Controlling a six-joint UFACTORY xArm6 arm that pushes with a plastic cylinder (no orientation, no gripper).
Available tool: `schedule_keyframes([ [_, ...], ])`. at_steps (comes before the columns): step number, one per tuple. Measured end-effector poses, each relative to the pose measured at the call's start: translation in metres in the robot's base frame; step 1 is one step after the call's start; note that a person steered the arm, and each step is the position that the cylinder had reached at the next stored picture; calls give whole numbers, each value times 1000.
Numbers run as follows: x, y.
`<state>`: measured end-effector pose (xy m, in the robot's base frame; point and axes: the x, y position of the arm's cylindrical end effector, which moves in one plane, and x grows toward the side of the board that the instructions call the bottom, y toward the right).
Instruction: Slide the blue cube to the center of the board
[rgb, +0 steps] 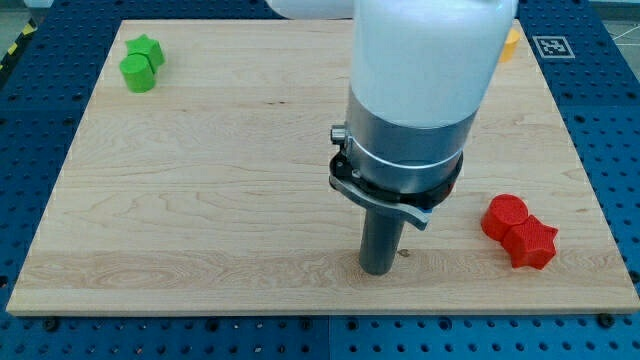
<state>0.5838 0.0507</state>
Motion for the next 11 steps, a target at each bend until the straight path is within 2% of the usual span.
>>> schedule_keyframes([
  [4,-13,48],
  [8,-80,36],
  [9,-67,53],
  [10,-76,68],
  [11,-109,69],
])
